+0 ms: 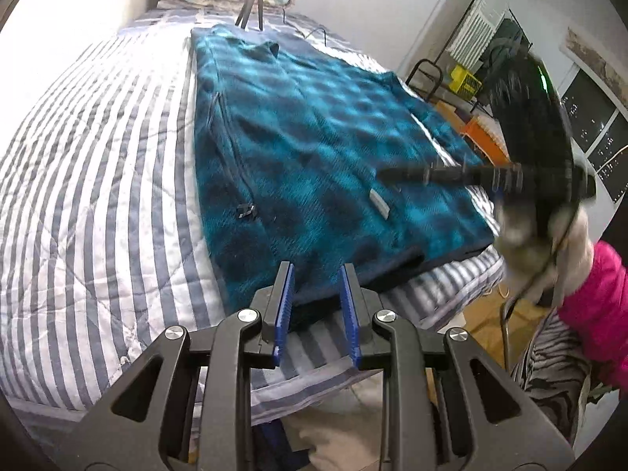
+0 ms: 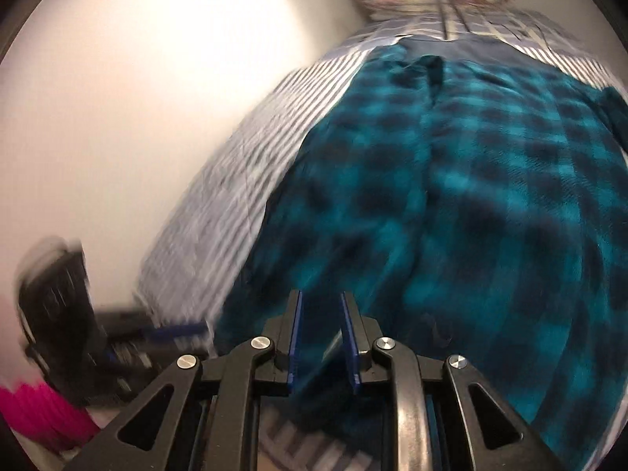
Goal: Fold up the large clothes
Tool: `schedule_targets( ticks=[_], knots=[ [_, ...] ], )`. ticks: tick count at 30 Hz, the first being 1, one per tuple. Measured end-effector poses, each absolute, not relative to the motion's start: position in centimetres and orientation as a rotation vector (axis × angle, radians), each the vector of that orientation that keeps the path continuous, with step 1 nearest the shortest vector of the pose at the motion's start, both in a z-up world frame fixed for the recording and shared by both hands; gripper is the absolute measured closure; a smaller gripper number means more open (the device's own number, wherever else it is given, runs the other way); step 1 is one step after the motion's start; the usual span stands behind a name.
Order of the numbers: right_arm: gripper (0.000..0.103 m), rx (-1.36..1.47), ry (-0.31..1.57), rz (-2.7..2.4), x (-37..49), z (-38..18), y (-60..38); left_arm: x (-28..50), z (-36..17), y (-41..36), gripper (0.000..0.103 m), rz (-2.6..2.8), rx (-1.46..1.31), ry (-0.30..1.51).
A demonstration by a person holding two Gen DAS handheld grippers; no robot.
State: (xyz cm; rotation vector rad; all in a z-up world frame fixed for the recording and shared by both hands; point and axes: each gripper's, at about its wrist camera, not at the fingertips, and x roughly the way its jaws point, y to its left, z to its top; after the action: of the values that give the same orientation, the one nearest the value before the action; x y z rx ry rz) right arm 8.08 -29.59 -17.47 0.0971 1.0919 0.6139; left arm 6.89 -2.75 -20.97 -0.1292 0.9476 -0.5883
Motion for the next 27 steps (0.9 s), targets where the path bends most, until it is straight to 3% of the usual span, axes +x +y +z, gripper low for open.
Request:
schedule_targets(
  ticks=[5, 10, 12, 13, 15, 16, 19, 27],
  knots=[
    [0.084, 0.102, 1.176, 0.563, 6.4, -21.5, -30.8, 6.5, -19.3, -3.3, 0.080, -0.580, -0.125, 0.912],
    [0.079, 0.192, 1.121, 0.591, 5.1, -18.4, -33.9, 6.1, -18.6, -4.4, 0.080, -0.583, -0.115, 0.897],
    [0.066, 0.172, 1.066, 0.550, 3.8, -16.6, -35.8, 6.0, -18.2, -5.0, 0.070, -0.592, -0.110, 0.888],
    [0.057, 0.164, 1.026, 0.506, 3.3, -15.6, -37.3, 6.0, -18.0, -5.3, 0.060, -0.598, -0.112, 0.881],
    [0.052, 0.174, 0.976, 0.423, 2.6, -14.1, -40.8, 6.1, -17.7, -5.9, 0.057, -0.612, -0.117, 0.874],
    [0.051, 0.183, 0.968, 0.392, 2.5, -13.6, -42.1, 6.2, -17.4, -6.5, 0.057, -0.621, -0.119, 0.874],
    [0.050, 0.227, 0.938, 0.254, 2.0, -12.2, -48.3, 6.4, -16.8, -7.9, 0.044, -0.652, -0.128, 0.877],
    [0.048, 0.263, 0.917, -0.077, 0.3, -10.7, -62.6, 6.7, -15.6, -12.2, 0.043, -0.723, -0.098, 0.872]
  ],
)
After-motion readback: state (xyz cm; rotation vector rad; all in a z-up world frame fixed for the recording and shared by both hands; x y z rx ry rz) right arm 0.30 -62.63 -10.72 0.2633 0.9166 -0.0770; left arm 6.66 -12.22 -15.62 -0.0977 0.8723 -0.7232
